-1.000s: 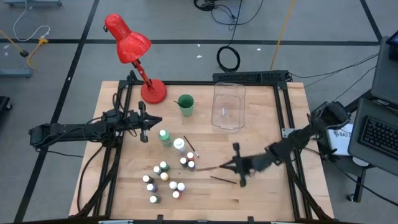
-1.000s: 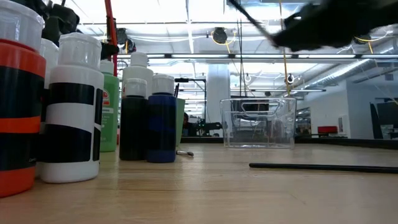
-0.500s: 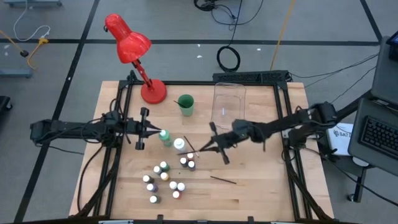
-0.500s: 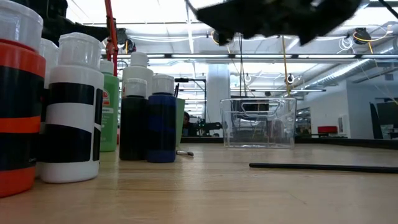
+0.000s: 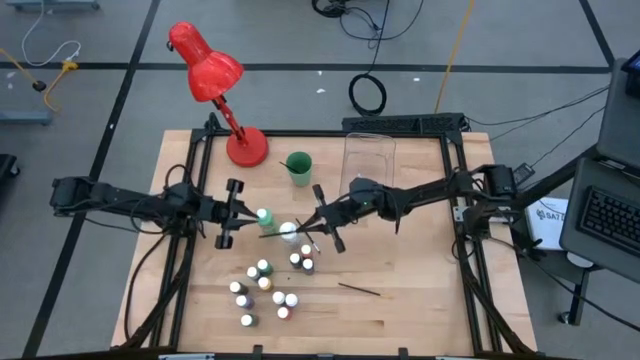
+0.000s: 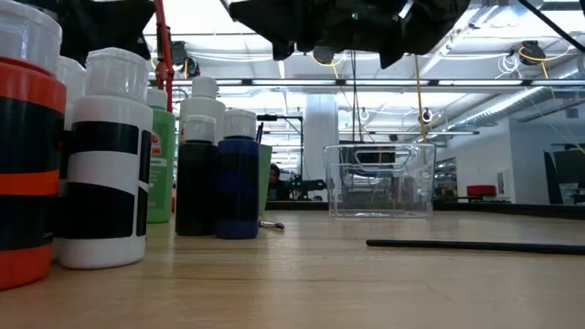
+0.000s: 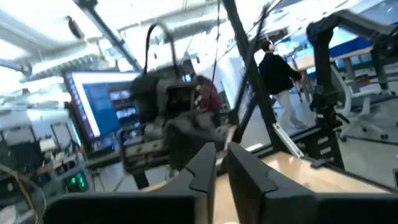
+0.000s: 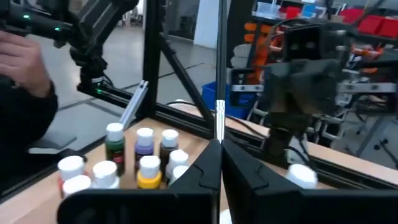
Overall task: Pick & Place Paint Supplies
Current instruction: Put the silver paintbrush into the green cup
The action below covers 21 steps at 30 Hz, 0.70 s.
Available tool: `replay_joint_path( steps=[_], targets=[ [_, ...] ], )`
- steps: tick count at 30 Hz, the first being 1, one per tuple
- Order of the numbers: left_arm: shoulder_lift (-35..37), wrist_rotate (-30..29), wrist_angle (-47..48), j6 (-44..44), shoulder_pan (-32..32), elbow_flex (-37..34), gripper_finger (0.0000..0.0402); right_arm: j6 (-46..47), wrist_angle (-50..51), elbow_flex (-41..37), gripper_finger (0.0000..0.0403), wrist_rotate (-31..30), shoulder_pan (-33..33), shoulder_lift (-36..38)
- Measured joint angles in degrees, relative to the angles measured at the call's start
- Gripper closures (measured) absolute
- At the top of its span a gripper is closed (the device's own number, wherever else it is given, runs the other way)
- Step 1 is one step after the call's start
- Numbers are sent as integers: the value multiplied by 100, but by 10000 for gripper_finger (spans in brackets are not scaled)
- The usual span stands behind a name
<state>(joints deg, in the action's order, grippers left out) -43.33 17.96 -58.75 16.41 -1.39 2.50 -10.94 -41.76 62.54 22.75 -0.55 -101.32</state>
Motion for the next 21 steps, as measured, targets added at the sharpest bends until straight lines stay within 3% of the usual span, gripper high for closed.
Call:
replay_joint_path(
  steps=[7,12,16,21],
  targets=[
    [-540,-4,-870,-70,240,7,242,-99,162,0,402,-102,-175,-9],
    [-983,-42,-1199,-154,391,204,171,-305,477,0,402,-905,-89,-11],
    [-1474,-293,-1178,-123,484,464,145,-337,479,0,402,-1009,-51,-11],
    [-1927,-350,-1186,98,492,736,141,-334,527,0,402,-1224,-7,-11]
  ],
)
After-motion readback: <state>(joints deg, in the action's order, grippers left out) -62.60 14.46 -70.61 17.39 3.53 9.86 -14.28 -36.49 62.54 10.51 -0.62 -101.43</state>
